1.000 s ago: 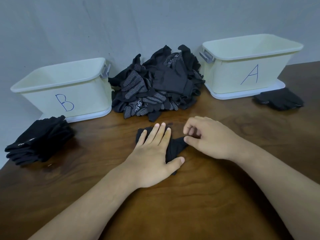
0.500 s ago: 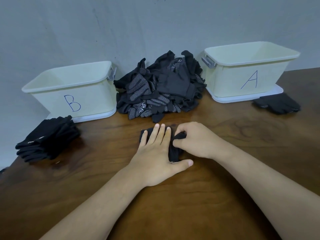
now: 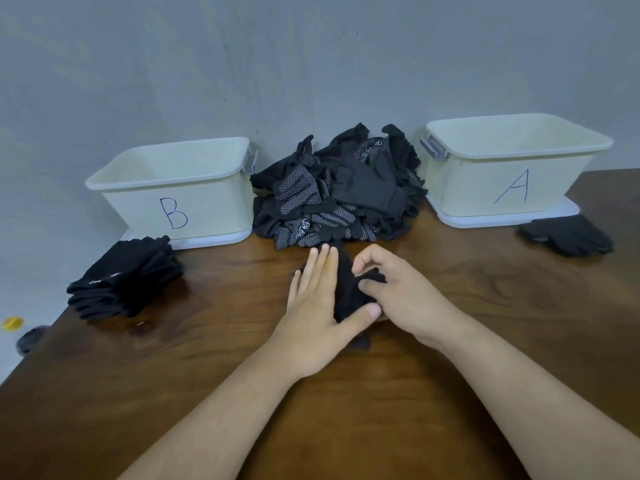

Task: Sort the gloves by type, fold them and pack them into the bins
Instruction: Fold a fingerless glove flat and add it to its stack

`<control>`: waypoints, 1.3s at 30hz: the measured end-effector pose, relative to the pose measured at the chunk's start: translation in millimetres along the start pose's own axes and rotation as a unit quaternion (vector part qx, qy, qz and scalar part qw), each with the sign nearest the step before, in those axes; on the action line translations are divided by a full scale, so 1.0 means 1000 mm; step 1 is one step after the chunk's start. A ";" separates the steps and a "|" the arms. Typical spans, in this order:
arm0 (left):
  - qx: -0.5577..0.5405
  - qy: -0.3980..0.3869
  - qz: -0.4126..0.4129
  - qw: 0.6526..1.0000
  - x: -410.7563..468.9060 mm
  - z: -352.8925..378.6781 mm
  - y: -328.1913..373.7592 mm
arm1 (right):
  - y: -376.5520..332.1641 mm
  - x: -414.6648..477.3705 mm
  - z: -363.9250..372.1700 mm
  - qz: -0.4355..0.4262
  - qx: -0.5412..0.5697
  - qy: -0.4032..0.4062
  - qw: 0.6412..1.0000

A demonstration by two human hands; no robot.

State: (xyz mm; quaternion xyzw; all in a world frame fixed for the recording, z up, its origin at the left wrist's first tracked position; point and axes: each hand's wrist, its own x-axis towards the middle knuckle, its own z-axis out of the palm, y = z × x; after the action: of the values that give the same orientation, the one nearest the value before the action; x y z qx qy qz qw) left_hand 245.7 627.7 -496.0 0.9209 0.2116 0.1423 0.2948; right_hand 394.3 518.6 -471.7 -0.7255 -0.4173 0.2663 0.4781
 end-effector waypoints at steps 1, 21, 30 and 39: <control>-0.058 0.028 -0.014 0.998 0.000 -0.002 -0.002 | 0.001 -0.001 0.000 -0.006 0.024 0.005 1.000; -0.382 0.057 -0.010 0.922 0.002 -0.033 -0.014 | 0.000 0.002 -0.005 -0.078 0.230 0.023 0.970; -0.368 0.068 0.011 0.927 -0.018 -0.099 -0.051 | -0.044 0.030 0.046 -0.069 0.284 -0.053 0.955; -0.410 0.216 0.006 0.886 -0.044 -0.208 -0.127 | -0.127 0.091 0.166 -0.080 0.354 -0.092 0.927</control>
State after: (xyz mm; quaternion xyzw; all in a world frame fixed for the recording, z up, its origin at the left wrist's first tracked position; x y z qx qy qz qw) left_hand 88.0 801.0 -415.6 0.6660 0.1876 0.4130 0.5922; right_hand 265.6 700.5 -420.5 -0.4456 -0.3949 0.4226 0.6833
